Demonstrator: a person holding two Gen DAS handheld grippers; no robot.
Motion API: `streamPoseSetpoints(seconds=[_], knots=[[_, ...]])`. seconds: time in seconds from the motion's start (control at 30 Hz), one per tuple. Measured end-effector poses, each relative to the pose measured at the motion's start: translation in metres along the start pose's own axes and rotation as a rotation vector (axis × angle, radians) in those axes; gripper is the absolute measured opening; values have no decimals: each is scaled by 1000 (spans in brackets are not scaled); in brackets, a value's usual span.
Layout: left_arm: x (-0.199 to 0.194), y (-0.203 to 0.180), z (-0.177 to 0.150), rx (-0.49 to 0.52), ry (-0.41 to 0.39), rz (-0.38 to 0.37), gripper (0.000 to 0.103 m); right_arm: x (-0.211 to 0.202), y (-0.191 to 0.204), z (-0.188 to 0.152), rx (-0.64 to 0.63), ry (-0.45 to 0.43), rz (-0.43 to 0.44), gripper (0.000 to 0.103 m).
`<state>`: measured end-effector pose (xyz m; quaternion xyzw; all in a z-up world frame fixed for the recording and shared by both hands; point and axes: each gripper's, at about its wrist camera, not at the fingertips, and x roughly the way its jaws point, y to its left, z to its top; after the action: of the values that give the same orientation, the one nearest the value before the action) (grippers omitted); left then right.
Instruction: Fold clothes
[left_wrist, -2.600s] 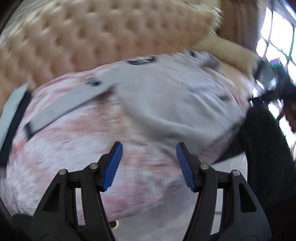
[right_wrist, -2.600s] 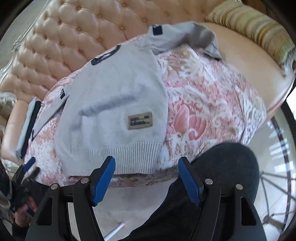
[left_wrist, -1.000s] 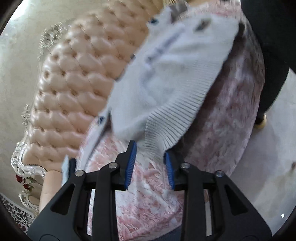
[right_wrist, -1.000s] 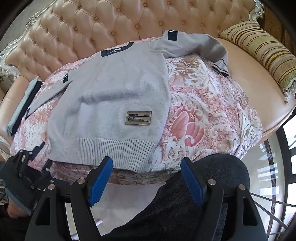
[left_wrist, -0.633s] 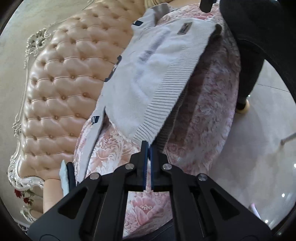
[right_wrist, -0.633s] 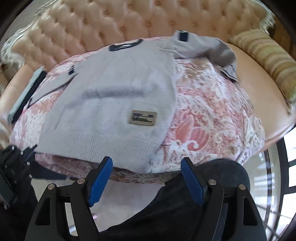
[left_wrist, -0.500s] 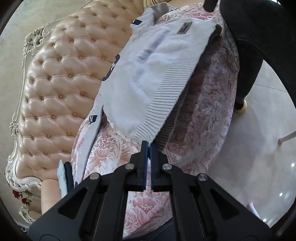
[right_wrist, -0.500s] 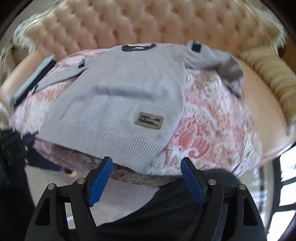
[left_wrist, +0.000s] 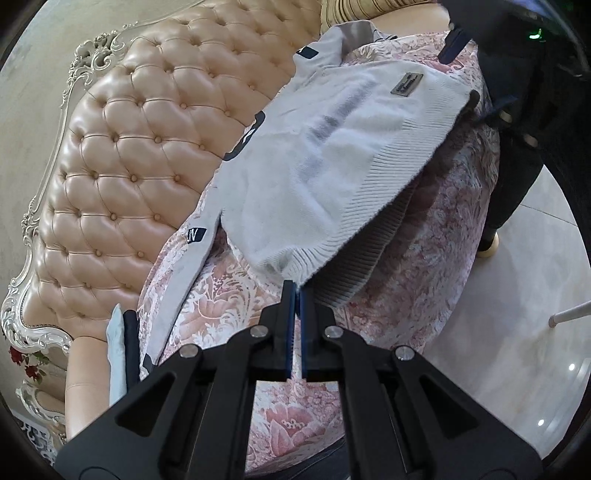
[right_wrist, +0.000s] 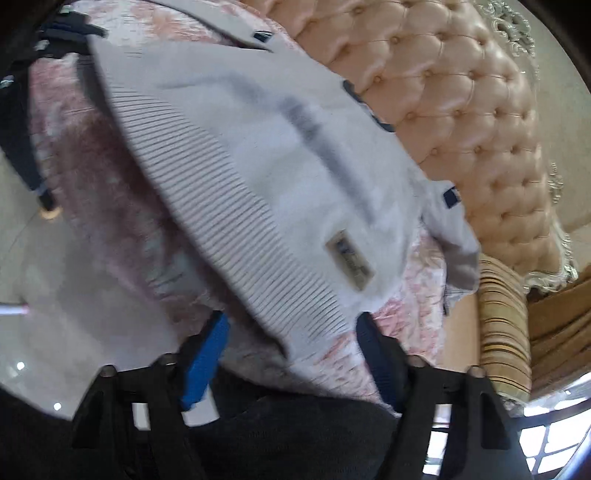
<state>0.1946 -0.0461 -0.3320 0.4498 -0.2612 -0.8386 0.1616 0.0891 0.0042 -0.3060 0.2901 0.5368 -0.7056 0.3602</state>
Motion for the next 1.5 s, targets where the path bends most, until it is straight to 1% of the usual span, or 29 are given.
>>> streamPoseSetpoints(seconds=[0.03, 0.07, 0.1, 0.2, 0.3, 0.4, 0.47, 0.57, 0.7, 0.77, 0.83, 0.87, 1.0, 1.03, 1.07, 1.13, 1.17, 1.2, 1.27, 1.37, 1.4, 1.43, 1.47, 1.5], knots=[[0, 1, 0, -5, 0, 0, 3, 4, -6, 1, 30, 15, 15, 43], [0, 2, 0, -10, 0, 1, 3, 9, -12, 3, 61, 29, 30, 13], [-1, 2, 1, -13, -1, 1, 3, 13, -18, 4, 91, 44, 45, 2], [-3, 4, 1, -17, -3, -2, 3, 8, -38, 1, 183, 34, 87, 2], [-5, 9, 1, -51, -3, -24, 3, -11, -60, -4, 271, 21, 142, 2], [-6, 12, 0, -75, -3, -40, 3, -20, -69, -10, 285, 20, 178, 1], [-8, 16, -1, -101, -1, -57, 3, -22, -73, -11, 293, 26, 222, 1], [-9, 29, -4, -192, 14, -129, 3, -19, -79, -12, 322, 42, 320, 2], [-3, 44, -13, -308, 42, -250, 3, -10, -88, -18, 422, 64, 451, 2], [2, 56, -19, -420, 62, -363, 3, -5, -96, -21, 484, 73, 520, 2], [8, 70, -29, -552, 85, -473, 3, -1, -104, -27, 534, 76, 565, 2], [12, 77, -36, -618, 96, -516, 3, 0, -108, -30, 559, 76, 584, 2], [28, 102, -61, -849, 123, -615, 3, 7, -112, -36, 611, 88, 631, 2], [32, 106, -66, -909, 124, -652, 4, 6, -110, -37, 618, 91, 637, 2], [39, 108, -71, -975, 125, -711, 7, 7, -110, -37, 626, 95, 645, 2], [53, 109, -78, -1100, 136, -824, 23, 10, -110, -38, 641, 106, 664, 3], [60, 108, -81, -1156, 142, -860, 42, 11, -111, -38, 649, 112, 673, 4], [66, 106, -84, -1205, 147, -891, 52, 12, -110, -41, 658, 125, 683, 7], [75, 104, -90, -1282, 150, -931, 52, 14, -110, -46, 676, 152, 702, 7], [85, 101, -98, -1350, 155, -962, 52, 15, -120, -58, 778, 128, 769, 8], [87, 99, -98, -1363, 159, -980, 52, 17, -127, -64, 845, 116, 808, 8], [90, 97, -99, -1376, 162, -998, 52, 21, -133, -70, 915, 104, 849, 11], [92, 96, -99, -1389, 166, -1017, 52, 26, -139, -76, 982, 101, 874, 18], [95, 94, -100, -1402, 170, -1035, 52, 31, -143, -81, 1037, 103, 885, 22]])
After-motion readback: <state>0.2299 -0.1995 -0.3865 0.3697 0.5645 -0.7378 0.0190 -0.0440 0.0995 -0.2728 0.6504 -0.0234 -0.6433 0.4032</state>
